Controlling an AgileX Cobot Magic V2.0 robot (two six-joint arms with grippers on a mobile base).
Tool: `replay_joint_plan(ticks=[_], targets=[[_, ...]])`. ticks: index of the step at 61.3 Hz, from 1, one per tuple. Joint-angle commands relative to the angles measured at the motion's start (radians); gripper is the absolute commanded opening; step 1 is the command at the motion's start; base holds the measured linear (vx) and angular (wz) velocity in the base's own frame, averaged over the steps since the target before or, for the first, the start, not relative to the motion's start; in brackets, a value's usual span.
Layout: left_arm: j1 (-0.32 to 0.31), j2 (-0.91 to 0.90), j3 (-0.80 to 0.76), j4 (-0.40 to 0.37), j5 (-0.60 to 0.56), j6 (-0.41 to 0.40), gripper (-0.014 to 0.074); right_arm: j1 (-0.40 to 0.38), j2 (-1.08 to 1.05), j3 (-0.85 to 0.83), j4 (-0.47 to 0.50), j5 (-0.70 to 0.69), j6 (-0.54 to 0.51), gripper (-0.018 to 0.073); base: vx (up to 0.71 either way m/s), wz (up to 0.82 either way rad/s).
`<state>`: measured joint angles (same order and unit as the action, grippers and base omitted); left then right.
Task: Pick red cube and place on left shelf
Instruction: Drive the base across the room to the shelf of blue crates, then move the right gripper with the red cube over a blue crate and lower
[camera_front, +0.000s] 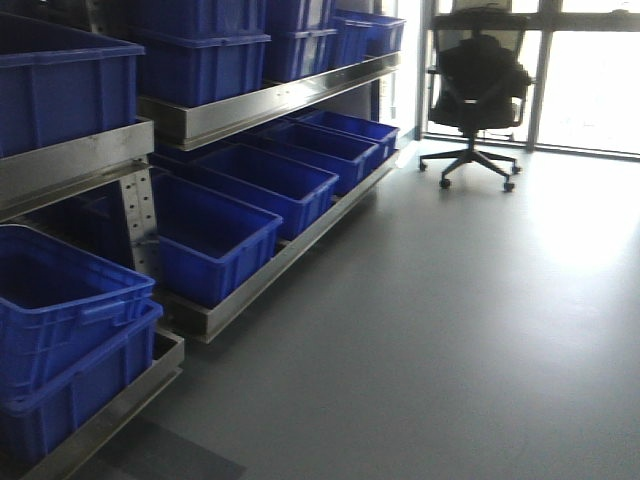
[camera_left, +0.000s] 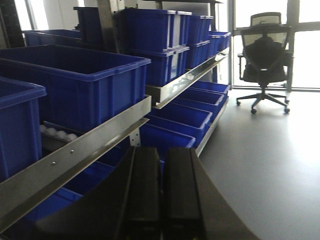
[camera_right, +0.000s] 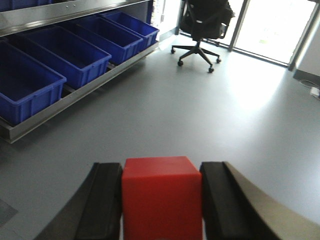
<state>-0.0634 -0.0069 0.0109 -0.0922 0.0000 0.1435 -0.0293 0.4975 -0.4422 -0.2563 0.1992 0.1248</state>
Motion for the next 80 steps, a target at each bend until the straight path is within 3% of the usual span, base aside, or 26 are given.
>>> replay_joint_plan(ticks=[1,43,80], targets=[[-0.003,0.008,0.022,-0.006,-0.083,0.001,0.0106,-0.002,0.004,-0.032,-0.014,-0.083,-0.004,0.0049,0.55,0.50],[-0.003,0.007,0.022,-0.006,-0.083,0.001,0.0106,-0.002,0.004,-0.032,-0.014,-0.083,-0.004,0.0049,0.43,0.60],[-0.003,0.007,0.022,-0.006,-0.083,0.001,0.0106,-0.002,0.004,-0.032,-0.014,-0.083,-0.004,0.0049,0.12,0.64]])
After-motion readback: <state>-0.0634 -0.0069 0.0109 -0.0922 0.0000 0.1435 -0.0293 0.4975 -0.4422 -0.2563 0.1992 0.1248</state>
